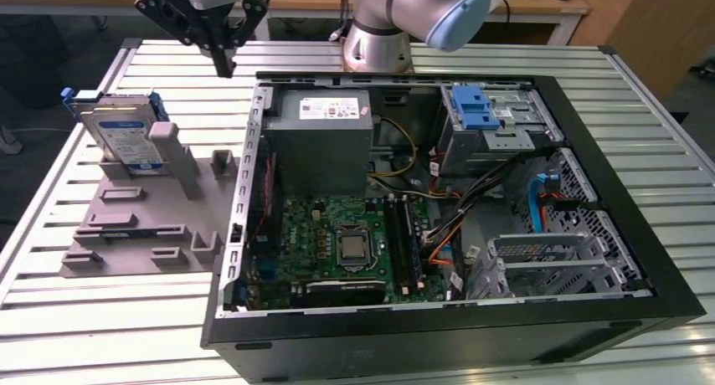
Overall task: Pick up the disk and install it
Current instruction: 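Reach for the disk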
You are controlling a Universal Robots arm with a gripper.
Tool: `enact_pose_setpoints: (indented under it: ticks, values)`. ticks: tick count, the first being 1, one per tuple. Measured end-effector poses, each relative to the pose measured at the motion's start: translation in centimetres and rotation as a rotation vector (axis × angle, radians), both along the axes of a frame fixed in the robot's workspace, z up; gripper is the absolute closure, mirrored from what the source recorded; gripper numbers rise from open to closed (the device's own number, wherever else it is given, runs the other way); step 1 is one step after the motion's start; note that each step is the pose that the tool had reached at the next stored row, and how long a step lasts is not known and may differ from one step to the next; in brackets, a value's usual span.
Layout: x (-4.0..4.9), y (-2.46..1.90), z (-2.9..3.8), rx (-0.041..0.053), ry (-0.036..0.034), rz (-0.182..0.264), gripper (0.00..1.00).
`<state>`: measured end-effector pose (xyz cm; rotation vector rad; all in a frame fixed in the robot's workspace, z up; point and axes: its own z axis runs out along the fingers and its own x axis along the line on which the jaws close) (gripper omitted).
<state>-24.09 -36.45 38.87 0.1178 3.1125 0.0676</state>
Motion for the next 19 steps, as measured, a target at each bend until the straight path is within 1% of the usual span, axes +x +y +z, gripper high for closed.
enact_pose_setpoints:
  ticks: [3,9,12,16,19]
  values:
    - [-0.62,0.02,-0.02,0.0001,0.0000,0.000,0.89]
    - [-0.67,0.02,-0.01,0.0000,0.0001,0.000,0.89]
    - [-0.99,0.02,-0.02,0.0000,0.0000,0.000,0.89]
    - [-1.97,0.06,-0.03,0.0001,0.0000,0.000,0.89]
    - [-2.97,0.16,-0.06,0.0000,0.0000,0.000,0.89]
